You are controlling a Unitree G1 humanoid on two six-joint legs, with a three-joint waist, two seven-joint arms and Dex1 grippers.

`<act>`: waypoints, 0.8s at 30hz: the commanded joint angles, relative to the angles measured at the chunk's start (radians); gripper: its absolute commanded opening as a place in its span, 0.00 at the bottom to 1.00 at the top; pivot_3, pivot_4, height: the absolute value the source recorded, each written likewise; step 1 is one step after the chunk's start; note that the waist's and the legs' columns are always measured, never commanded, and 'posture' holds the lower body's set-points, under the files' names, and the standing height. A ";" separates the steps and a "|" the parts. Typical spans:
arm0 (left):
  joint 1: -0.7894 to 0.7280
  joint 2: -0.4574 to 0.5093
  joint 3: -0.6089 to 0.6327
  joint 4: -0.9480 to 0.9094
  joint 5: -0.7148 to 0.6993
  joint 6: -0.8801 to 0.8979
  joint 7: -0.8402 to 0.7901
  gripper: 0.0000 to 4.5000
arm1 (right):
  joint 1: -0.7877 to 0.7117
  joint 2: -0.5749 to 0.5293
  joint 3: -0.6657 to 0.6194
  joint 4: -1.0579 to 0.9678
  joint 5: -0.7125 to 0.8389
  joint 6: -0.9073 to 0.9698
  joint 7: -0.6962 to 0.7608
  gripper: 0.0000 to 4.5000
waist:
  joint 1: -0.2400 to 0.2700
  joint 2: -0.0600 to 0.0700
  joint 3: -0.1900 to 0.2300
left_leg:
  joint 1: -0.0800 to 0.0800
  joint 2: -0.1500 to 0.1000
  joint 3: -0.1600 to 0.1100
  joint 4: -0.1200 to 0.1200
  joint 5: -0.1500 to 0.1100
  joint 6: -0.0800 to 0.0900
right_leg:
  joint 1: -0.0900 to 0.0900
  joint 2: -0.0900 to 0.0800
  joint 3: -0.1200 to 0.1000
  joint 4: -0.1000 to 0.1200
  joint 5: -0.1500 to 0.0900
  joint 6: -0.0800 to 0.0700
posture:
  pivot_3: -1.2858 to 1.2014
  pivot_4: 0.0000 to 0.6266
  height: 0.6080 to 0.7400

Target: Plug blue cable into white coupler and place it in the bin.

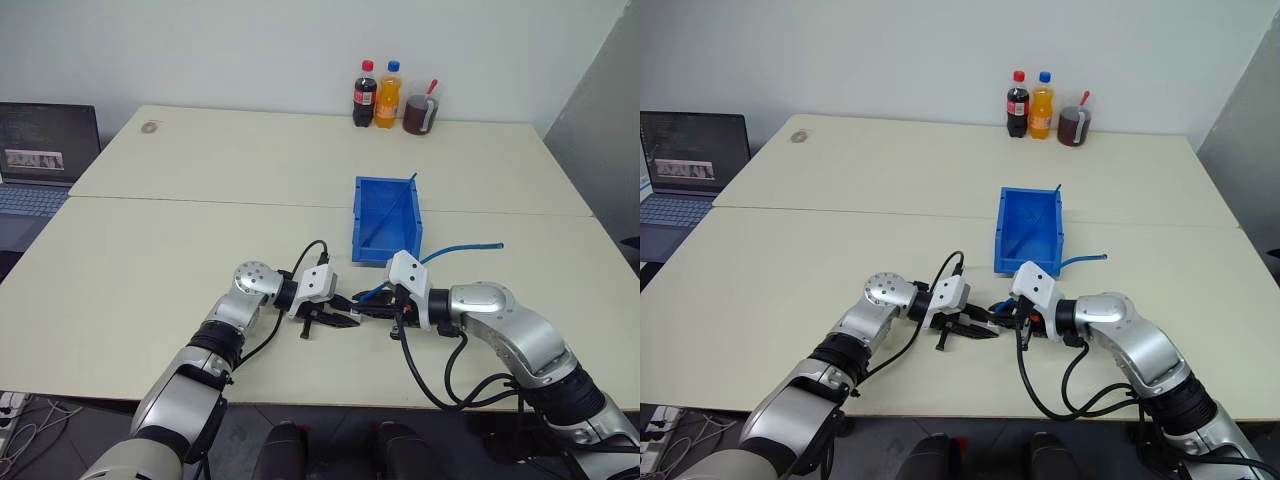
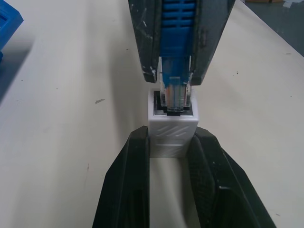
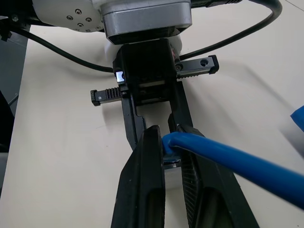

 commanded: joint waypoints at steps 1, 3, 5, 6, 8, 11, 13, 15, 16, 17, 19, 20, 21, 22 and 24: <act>0.013 -0.004 -0.004 -0.013 0.021 0.006 0.010 0.17 | -0.018 0.002 0.008 0.017 -0.031 0.020 0.005 0.04 | 0.000 0.000 0.000 | 0.000 0.000 0.000 0.000 0.000 0.000 | 0.000 0.000 0.000 0.000 0.000 0.000 | 0.52 0.24 1.00; 0.013 -0.005 -0.003 -0.014 0.023 0.007 0.012 0.17 | -0.022 0.009 0.009 0.021 -0.036 0.030 0.002 0.04 | 0.000 0.000 0.000 | 0.000 0.000 0.000 0.000 0.000 0.000 | 0.000 0.000 0.000 0.000 0.000 0.000 | 0.52 0.24 1.00; 0.014 -0.007 -0.002 -0.018 0.024 0.009 0.013 0.17 | -0.027 0.011 0.017 0.029 -0.047 0.035 0.002 0.04 | -0.001 0.000 0.000 | 0.000 0.000 0.000 0.000 0.000 0.000 | 0.000 0.000 0.000 0.000 0.000 0.000 | 0.52 0.24 1.00; 0.015 -0.008 -0.002 -0.019 0.025 0.009 0.014 0.17 | -0.028 0.011 0.020 0.031 -0.051 0.036 0.004 0.04 | -0.001 0.000 0.000 | 0.000 0.000 0.000 0.000 0.000 0.000 | 0.000 0.000 0.000 0.000 0.000 0.000 | 0.52 0.24 1.00; 0.016 -0.011 0.001 -0.021 0.024 0.009 0.015 0.17 | -0.029 0.007 0.029 0.034 -0.060 0.033 0.013 0.04 | -0.002 0.001 -0.001 | 0.000 0.000 0.000 0.000 0.000 0.000 | 0.000 0.000 0.000 0.001 0.000 0.000 | 0.52 0.24 1.00; 0.017 -0.014 0.005 -0.019 0.024 0.007 0.020 0.17 | -0.024 0.002 0.054 0.035 -0.076 0.028 0.031 0.04 | -0.002 0.001 -0.002 | 0.000 0.000 0.000 0.000 0.000 0.000 | 0.000 0.000 0.000 0.001 0.000 0.000 | 0.52 0.24 1.00; 0.017 -0.015 0.005 -0.019 0.026 0.008 0.024 0.17 | -0.023 0.001 0.074 0.041 -0.092 0.025 0.042 0.04 | -0.002 0.002 -0.004 | 0.001 0.000 0.000 0.000 0.000 0.000 | 0.000 0.000 0.000 0.001 0.000 0.000 | 0.52 0.24 1.00; 0.019 -0.016 0.006 -0.022 0.026 0.009 0.023 0.17 | -0.028 0.001 0.096 0.049 -0.116 0.016 0.052 0.04 | -0.002 0.003 -0.006 | 0.001 0.000 0.000 0.000 0.000 0.000 | 0.000 0.000 0.000 0.000 0.000 0.000 | 0.52 0.24 1.00; 0.019 -0.017 0.006 -0.023 0.027 0.010 0.024 0.17 | -0.031 0.000 0.104 0.053 -0.125 0.016 0.056 0.04 | -0.003 0.004 -0.006 | 0.001 0.000 0.000 0.000 0.000 0.000 | 0.000 0.000 0.000 0.000 0.000 0.000 | 0.52 0.24 1.00; 0.020 -0.017 0.007 -0.024 0.027 0.010 0.023 0.17 | -0.037 -0.004 0.115 0.057 -0.137 0.015 0.063 0.04 | -0.003 0.005 -0.008 | 0.001 0.000 0.000 0.000 0.000 0.000 | 0.000 0.000 0.000 0.000 0.000 0.000 | 0.52 0.24 1.00; 0.020 -0.019 0.008 -0.025 0.029 0.010 0.024 0.17 | -0.049 -0.013 0.132 0.066 -0.159 0.016 0.075 0.04 | -0.003 0.006 -0.010 | 0.001 0.000 0.000 0.000 0.000 0.000 | 0.000 0.000 0.000 0.000 0.000 0.000 | 0.52 0.24 1.00; 0.020 -0.020 0.008 -0.025 0.030 0.011 0.025 0.17 | -0.055 -0.017 0.138 0.071 -0.167 0.019 0.081 0.04 | -0.003 0.007 -0.010 | 0.001 0.000 0.000 0.000 0.000 0.000 | 0.000 0.000 0.000 0.000 0.000 0.000 | 0.52 0.24 1.00; 0.020 -0.021 0.009 -0.025 0.031 0.011 0.025 0.17 | -0.061 -0.020 0.142 0.075 -0.173 0.024 0.090 0.04 | -0.003 0.007 -0.011 | 0.001 0.000 0.000 0.000 0.000 0.000 | 0.000 0.000 0.000 0.000 0.000 0.000 | 0.52 0.24 1.00; 0.021 -0.021 0.009 -0.026 0.031 0.011 0.026 0.17 | -0.068 -0.023 0.146 0.077 -0.176 0.030 0.097 0.04 | -0.003 0.007 -0.011 | 0.001 0.000 0.000 0.000 0.000 0.000 | 0.000 0.000 0.000 0.000 0.000 0.000 | 0.52 0.24 1.00; 0.021 -0.022 0.009 -0.027 0.031 0.012 0.026 0.17 | -0.081 -0.022 0.149 0.079 -0.176 0.053 0.107 0.04 | -0.003 0.008 -0.012 | 0.001 0.000 0.000 0.000 0.000 0.000 | 0.001 0.000 0.000 0.000 0.000 0.000 | 0.52 0.24 1.00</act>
